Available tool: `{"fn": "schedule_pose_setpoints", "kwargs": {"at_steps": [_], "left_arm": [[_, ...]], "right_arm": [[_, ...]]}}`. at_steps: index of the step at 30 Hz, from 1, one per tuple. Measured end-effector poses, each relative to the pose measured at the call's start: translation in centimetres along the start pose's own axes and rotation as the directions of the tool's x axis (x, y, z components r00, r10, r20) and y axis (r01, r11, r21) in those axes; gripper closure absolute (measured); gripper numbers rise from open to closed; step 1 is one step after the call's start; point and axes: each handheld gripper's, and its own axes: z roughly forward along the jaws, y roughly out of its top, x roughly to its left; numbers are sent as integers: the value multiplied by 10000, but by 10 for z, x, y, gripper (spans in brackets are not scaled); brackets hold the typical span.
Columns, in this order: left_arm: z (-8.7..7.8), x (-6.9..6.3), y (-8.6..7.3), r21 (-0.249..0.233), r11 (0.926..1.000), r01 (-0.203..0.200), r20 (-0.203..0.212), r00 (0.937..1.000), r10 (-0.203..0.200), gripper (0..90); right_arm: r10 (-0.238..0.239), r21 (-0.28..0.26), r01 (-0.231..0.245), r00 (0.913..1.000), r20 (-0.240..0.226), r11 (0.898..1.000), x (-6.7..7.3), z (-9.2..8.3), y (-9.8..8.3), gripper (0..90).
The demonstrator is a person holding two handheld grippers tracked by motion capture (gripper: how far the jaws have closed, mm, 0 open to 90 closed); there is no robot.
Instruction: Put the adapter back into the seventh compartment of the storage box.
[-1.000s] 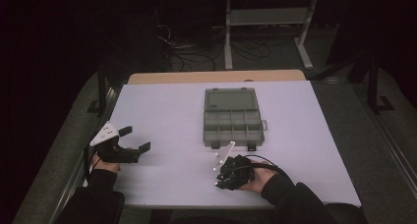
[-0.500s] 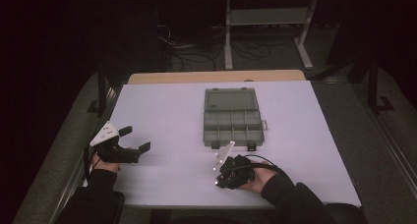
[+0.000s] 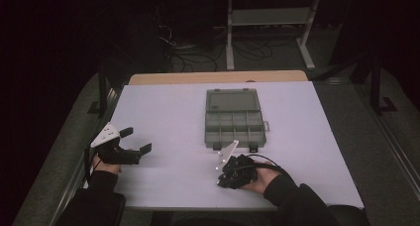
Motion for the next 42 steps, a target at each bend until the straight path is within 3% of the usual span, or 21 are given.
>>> {"fn": "schedule_pose_setpoints", "kwargs": {"at_steps": [42], "left_arm": [[0, 0, 0, 31, 10000, -4, -10, 10000, 4, 0]], "right_arm": [[582, -944, -525, 9965, 596, 9941, -21, -39, -4, 751]]}}
